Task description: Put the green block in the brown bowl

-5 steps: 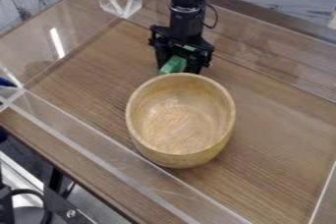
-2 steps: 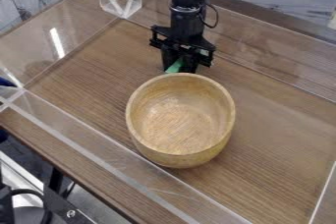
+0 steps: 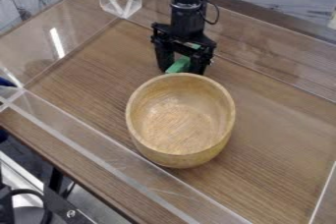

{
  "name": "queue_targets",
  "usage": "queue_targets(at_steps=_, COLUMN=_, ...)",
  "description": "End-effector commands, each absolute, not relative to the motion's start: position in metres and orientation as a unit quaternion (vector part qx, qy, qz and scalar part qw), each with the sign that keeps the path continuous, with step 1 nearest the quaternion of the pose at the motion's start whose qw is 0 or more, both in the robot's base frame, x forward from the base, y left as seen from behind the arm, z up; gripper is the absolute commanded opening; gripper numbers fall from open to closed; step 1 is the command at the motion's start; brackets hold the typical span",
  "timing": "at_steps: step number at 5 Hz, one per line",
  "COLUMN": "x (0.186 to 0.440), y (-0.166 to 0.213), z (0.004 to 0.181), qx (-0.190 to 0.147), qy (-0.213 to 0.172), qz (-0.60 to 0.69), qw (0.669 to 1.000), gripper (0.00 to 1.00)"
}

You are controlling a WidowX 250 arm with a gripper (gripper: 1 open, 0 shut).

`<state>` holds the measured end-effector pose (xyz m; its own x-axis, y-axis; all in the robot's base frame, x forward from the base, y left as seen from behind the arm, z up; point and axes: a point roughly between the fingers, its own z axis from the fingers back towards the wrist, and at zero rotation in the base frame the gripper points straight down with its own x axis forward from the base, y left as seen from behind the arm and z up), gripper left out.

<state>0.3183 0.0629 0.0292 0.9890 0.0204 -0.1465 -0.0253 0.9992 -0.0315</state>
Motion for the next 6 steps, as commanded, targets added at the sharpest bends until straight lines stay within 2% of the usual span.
queue_targets(at_steps=1, x=0.330, y=0.068, z=0.049, qx=-0.012, qy=0.038, qz=0.016, qw=0.999, gripper=1.00)
queue_targets(at_steps=2, x=0.331, y=0.068, z=0.048, qx=-0.013, qy=0.034, qz=0.018, qw=0.999, gripper=0.00)
queue_targets(at_steps=3, x=0.329, y=0.067, z=0.074, qx=-0.015, qy=0.006, qz=0.018, qw=1.000, gripper=0.00)
queue_targets(at_steps=4, x=0.321, y=0.063, z=0.117, qx=-0.013, qy=-0.036, qz=0.017, qw=0.999, gripper=0.00)
queue_targets(at_steps=5, x=0.303, y=0.059, z=0.148, qx=-0.016, qy=-0.060, qz=0.012, qw=0.998, gripper=0.00)
queue_targets(at_steps=6, x=0.276, y=0.048, z=0.147, qx=-0.018, qy=-0.054, qz=-0.008, qw=0.998, gripper=0.00)
